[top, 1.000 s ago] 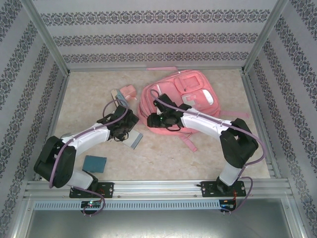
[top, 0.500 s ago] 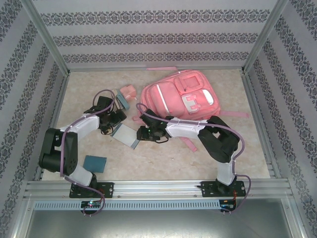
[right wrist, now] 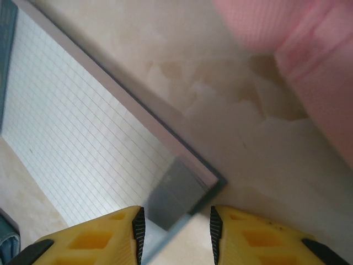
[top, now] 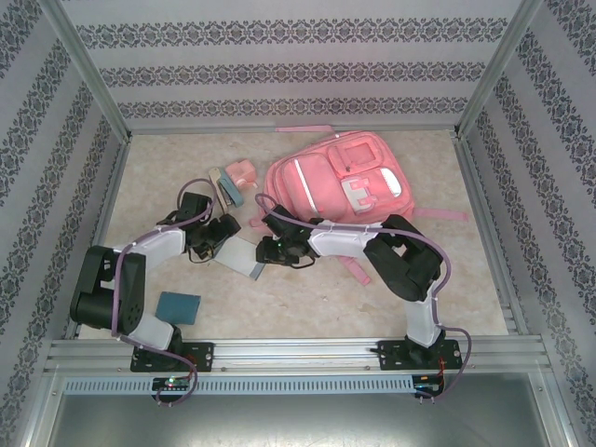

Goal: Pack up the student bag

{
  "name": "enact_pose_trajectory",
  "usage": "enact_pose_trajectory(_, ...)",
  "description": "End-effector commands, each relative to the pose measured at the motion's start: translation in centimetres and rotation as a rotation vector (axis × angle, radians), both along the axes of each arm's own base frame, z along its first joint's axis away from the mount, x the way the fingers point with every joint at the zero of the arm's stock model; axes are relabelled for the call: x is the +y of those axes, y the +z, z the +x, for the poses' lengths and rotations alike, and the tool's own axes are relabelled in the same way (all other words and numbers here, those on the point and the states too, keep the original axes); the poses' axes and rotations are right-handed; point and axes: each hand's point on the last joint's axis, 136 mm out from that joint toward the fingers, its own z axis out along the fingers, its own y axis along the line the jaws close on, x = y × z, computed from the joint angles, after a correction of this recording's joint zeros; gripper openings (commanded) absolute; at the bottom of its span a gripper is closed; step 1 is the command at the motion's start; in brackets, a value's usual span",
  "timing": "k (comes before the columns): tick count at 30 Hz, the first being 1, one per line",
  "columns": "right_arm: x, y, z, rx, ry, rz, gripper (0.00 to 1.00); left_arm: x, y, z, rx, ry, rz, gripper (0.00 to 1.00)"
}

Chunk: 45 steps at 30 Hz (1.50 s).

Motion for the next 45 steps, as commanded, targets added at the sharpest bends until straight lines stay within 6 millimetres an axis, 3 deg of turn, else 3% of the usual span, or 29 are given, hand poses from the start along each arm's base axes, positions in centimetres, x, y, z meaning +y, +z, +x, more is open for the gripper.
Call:
enact_pose_trajectory(1,-1.0,-0.1,2.3,-0.016,-0.022,-0.011,0.37,-2.6,0.1,-2.6,0.054,-0.018,-0.103,0.87)
enact_pose_trajectory(8,-2.1,0.5,3.1,-0.030,-0.017,-0.036,0.38,-4.5,0.8,-5.1,0.045,-0.042,-0.108,0.87)
enact_pose_trajectory(18,-4.9,-0.5,0.7,-0.056,0.032,-0.206,0.39,-2.3,-1.2,-7.6,0.134,-0.107,0.063,0.83)
enact_pose_trajectory(23,-4.3,-1.9,-0.9,-0.012,0.050,-0.194,0.36,-2.6,-2.3,-8.0,0.146,-0.132,0.051,0.76)
enact_pose_trajectory(28,-2.3,-1.8,-1.5,-0.012,0.085,-0.173,0.33,-3.7,-2.9,-7.8,0.147,-0.159,0.001,0.68)
enact_pose_trajectory(37,-1.7,-1.3,-1.4,-0.018,0.087,-0.151,0.33,-6.5,2.0,-6.2,-0.031,-0.223,-0.160,0.62)
enact_pose_trajectory(45,-0.7,-0.6,-1.2,-0.026,0.094,-0.106,0.33,-9.3,6.9,-6.2,-0.168,-0.277,-0.378,0.60)
